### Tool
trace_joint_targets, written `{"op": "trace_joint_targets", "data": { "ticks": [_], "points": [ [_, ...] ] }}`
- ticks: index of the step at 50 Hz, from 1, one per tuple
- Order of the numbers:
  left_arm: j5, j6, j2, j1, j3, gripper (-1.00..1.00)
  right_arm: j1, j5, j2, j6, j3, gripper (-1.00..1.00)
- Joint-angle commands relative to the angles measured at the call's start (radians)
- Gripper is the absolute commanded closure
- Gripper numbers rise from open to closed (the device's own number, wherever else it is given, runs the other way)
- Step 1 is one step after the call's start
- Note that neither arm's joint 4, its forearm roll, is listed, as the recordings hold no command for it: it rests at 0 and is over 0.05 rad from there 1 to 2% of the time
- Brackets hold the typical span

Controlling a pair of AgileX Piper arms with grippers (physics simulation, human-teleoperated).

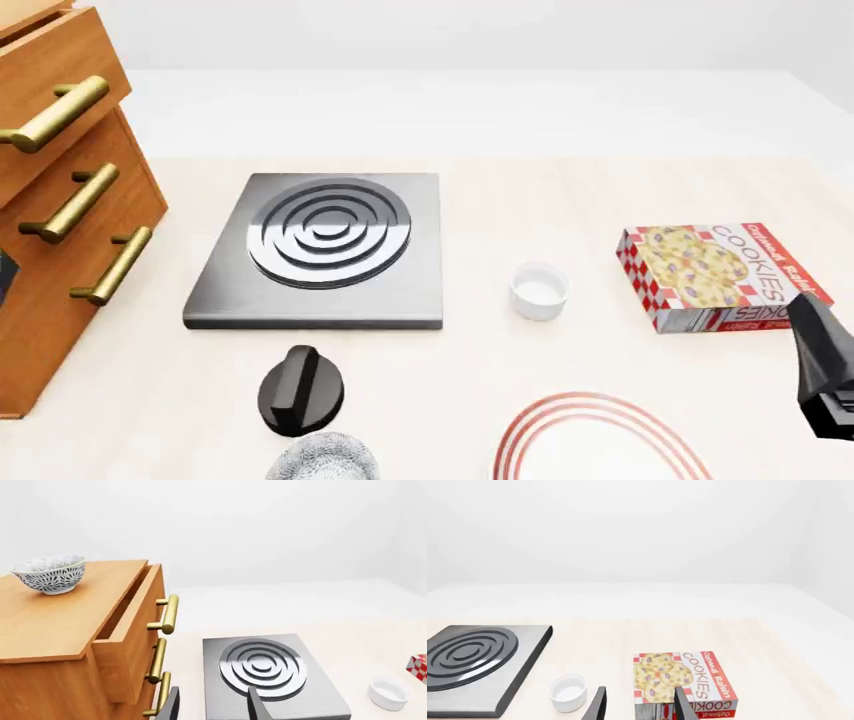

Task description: Pick the akita bowl on the wooden cabinet and place it on the plate.

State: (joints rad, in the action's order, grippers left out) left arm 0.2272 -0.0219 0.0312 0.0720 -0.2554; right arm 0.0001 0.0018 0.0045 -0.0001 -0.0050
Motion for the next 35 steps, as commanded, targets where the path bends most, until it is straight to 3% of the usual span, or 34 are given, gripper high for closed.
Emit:
{"op": "trace_joint_targets", "data": {
  "ticks": [1, 2, 18, 35],
  "points": [
    [0.095, -0.015, 0.058, 0.03, -0.178, -1.0, 0.0, 0.0, 0.0, 0.0, 0.0, -1.0],
    [0.188, 0.003, 0.244, 0.04, -0.414, -1.0, 0.0, 0.0, 0.0, 0.0, 0.0, -1.0],
    [0.281, 0.066, 0.406, -0.032, -0.674, -1.0, 0.0, 0.0, 0.0, 0.0, 0.0, -1.0],
    [0.251, 0.101, 0.481, -0.205, -0.772, -1.0, 0.0, 0.0, 0.0, 0.0, 0.0, -1.0]
  ]
}}
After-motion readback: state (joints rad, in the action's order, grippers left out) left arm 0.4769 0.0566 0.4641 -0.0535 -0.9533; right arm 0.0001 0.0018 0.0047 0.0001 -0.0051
